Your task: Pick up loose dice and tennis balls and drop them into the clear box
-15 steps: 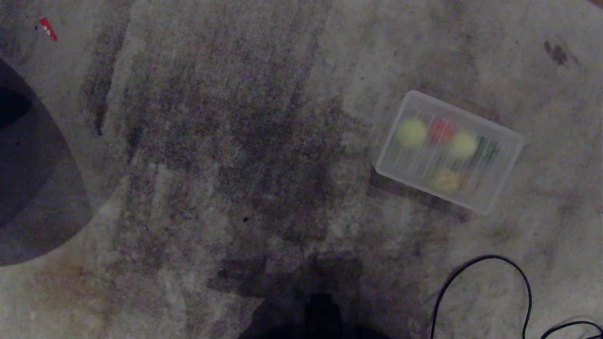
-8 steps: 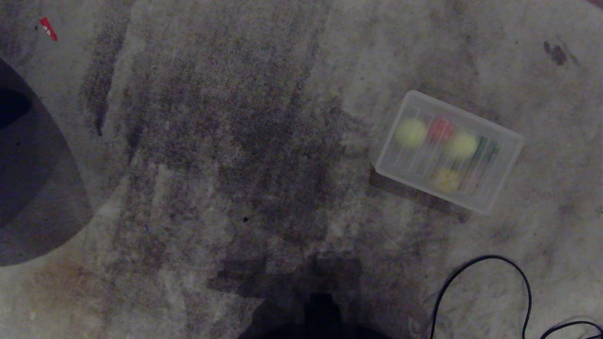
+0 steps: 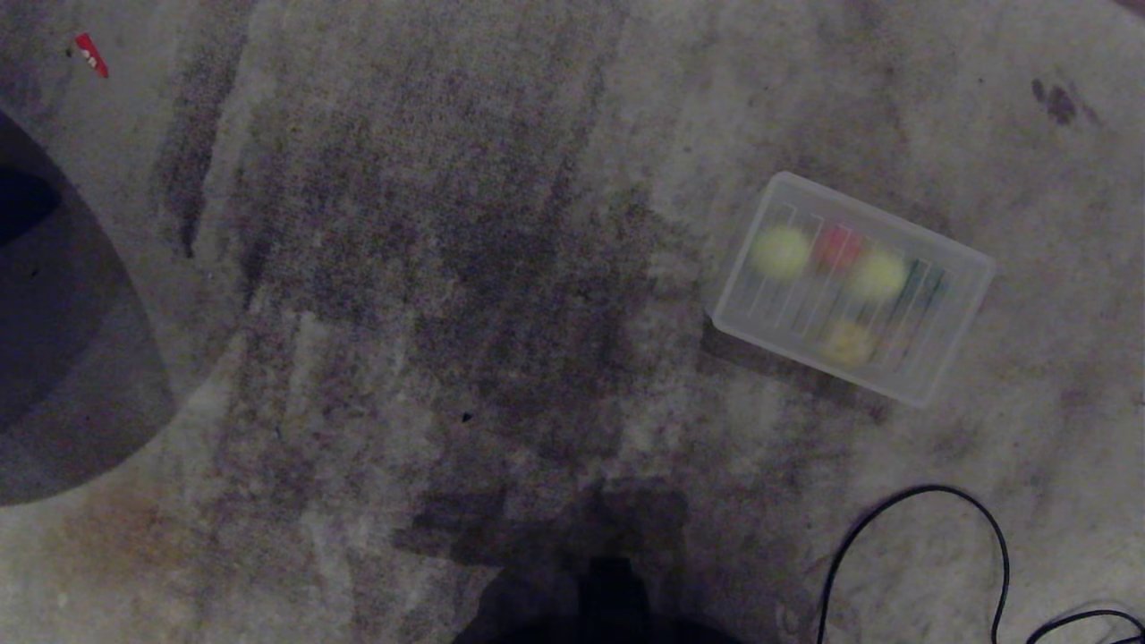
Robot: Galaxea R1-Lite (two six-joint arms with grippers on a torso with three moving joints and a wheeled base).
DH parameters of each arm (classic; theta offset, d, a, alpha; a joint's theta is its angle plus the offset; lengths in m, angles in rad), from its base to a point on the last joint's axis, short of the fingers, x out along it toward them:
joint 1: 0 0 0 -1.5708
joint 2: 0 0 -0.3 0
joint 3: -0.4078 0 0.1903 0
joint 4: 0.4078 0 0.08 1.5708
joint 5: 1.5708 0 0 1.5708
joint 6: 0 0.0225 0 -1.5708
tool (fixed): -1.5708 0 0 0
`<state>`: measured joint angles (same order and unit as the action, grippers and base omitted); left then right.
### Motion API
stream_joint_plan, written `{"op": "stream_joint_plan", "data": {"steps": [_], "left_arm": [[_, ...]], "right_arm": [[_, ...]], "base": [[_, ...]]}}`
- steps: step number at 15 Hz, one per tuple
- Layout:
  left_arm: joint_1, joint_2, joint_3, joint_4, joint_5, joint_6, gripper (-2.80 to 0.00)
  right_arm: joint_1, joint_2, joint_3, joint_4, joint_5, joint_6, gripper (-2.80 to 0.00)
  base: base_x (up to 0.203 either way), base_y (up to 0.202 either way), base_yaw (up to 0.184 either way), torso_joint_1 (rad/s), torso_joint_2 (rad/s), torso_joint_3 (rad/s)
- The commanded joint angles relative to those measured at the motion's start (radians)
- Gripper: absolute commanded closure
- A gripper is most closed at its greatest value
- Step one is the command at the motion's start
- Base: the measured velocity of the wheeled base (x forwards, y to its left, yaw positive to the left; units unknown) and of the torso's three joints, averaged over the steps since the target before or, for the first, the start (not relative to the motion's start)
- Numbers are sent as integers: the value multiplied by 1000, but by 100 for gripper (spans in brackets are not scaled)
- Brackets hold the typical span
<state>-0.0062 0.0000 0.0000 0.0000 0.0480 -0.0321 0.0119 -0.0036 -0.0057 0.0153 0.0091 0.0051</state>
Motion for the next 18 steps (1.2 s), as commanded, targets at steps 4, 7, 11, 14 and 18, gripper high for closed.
{"op": "stream_joint_plan", "data": {"steps": [4, 7, 11, 14, 18], "left_arm": [[0, 2, 2, 0, 3, -11, 0], [0, 2, 2, 0, 0, -2, 0], [0, 2, 2, 0, 0, 1, 0], [0, 2, 2, 0, 0, 2, 0], [0, 2, 2, 0, 0, 1, 0]], "right_arm": [[0, 4, 1, 0, 0, -2, 0], [0, 4, 1, 0, 0, -5, 0], [0, 4, 1, 0, 0, -5, 0], [0, 4, 1, 0, 0, -1, 0], [0, 4, 1, 0, 0, -4, 0]], "base": [[0, 0, 0, 0, 0, 0], [0, 0, 0, 0, 0, 0], [0, 0, 0, 3, 1, 87], [0, 0, 0, 2, 4, 197], [0, 0, 0, 1, 3, 202]]}}
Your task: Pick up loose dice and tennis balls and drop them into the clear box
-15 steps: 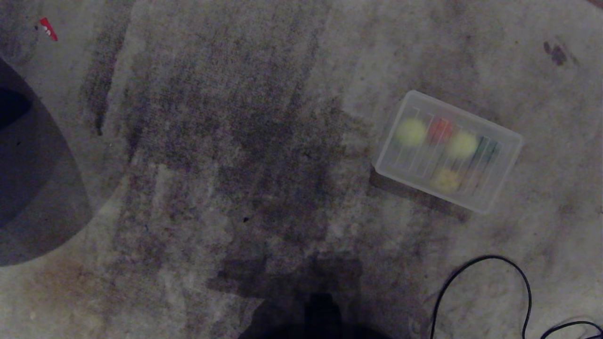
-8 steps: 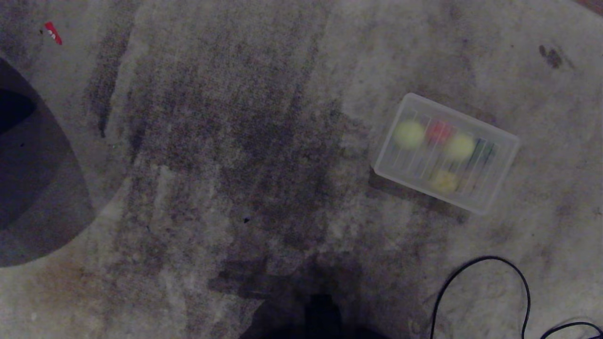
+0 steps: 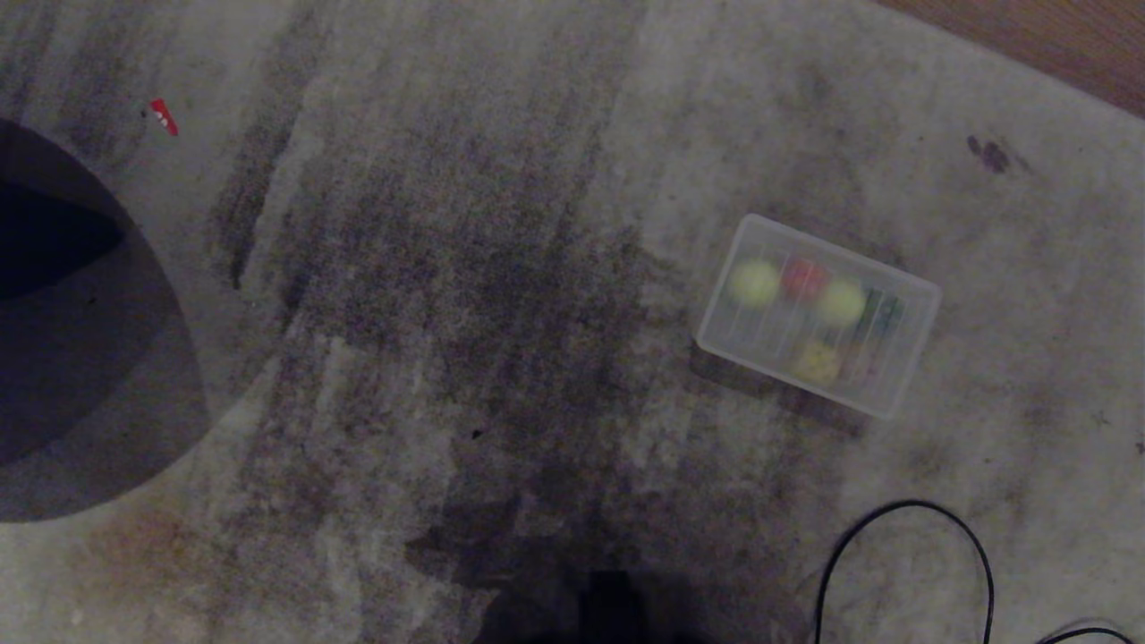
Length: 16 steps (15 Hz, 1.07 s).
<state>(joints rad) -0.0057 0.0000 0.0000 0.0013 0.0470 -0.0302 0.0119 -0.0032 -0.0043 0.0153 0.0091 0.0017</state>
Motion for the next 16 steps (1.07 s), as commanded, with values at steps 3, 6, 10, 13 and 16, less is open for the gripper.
{"op": "stream_joint_plan", "data": {"steps": [3, 6, 10, 13, 16], "left_arm": [[0, 2, 2, -1, 0, 0, 0], [0, 2, 2, 0, 1, 0, 0], [0, 2, 2, 0, 0, -2, 0], [0, 2, 2, 0, 1, -2, 0], [0, 2, 2, 0, 1, -2, 0]], "right_arm": [[0, 3, 0, 0, 0, 0, 0], [2, 3, -1, 0, 0, 0, 0], [0, 3, -1, 0, 0, 0, 0], [1, 3, -1, 0, 0, 0, 0], [0, 3, -2, 0, 0, 0, 0]], "base": [[0, 0, 0, 3, 1, 204], [0, 0, 0, 2, 2, 207], [0, 0, 0, 3, 4, 204], [0, 0, 0, 3, 6, 203], [0, 0, 0, 2, 2, 201]]}}
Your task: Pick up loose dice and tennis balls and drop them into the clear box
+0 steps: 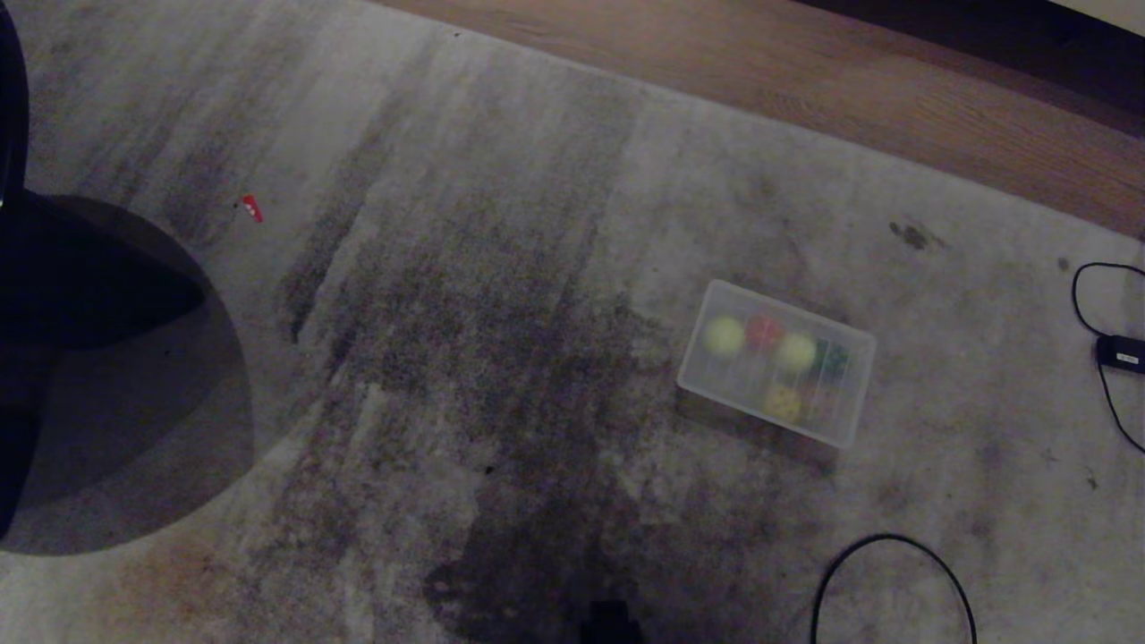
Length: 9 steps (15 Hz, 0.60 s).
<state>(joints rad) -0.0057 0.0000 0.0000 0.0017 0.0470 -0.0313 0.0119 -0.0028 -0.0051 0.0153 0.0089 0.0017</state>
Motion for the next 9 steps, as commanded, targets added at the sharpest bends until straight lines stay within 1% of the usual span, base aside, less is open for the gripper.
{"op": "stream_joint_plan", "data": {"steps": [1, 9], "left_arm": [[0, 2, 2, 0, 1, -1, 0], [0, 2, 2, 0, 1, -1, 0]], "right_arm": [[1, 3, 0, 0, 0, 0, 0], [1, 3, 0, 0, 0, 0, 0]], "base": [[0, 0, 0, 3, 2, 203], [0, 0, 0, 4, 2, 204]]}}
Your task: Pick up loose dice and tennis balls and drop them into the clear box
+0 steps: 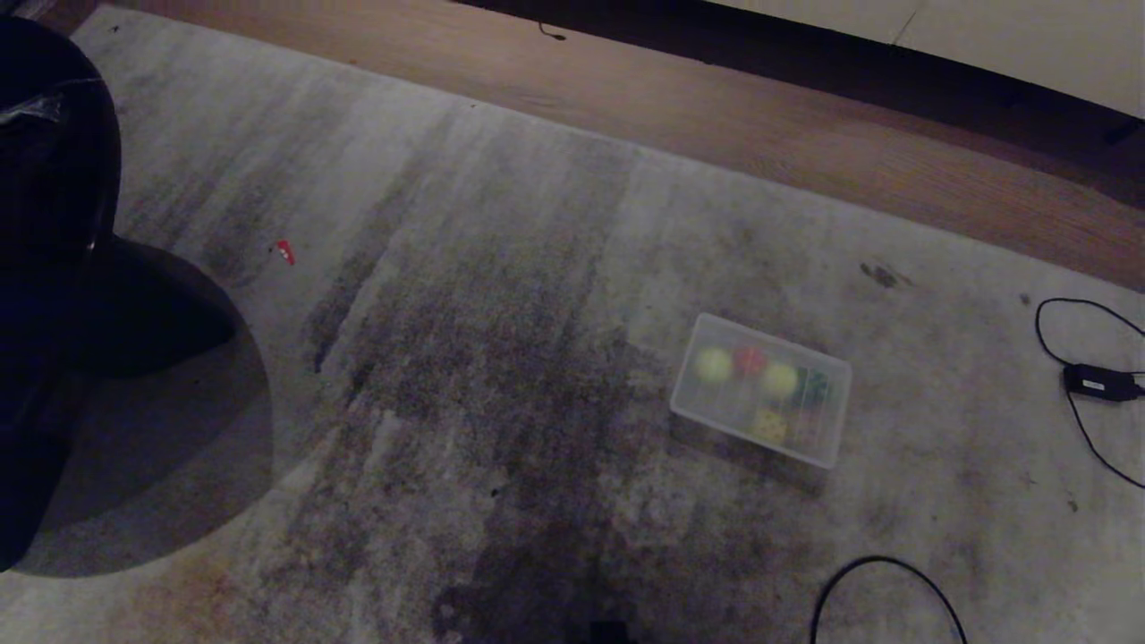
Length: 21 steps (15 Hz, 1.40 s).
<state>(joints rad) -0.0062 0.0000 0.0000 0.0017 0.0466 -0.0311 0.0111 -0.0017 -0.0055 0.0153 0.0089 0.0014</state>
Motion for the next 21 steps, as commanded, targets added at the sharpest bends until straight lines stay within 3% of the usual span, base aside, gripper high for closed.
{"op": "stream_joint_plan", "data": {"steps": [1, 21], "left_arm": [[0, 2, 2, 0, 1, -1, 0], [0, 2, 2, 0, 1, -3, 0]], "right_arm": [[1, 2, 0, 0, 0, 0, 0], [1, 2, -1, 0, 0, 0, 0]], "base": [[0, 0, 0, 6, 0, 207], [0, 0, 0, 1, 2, 201]]}}
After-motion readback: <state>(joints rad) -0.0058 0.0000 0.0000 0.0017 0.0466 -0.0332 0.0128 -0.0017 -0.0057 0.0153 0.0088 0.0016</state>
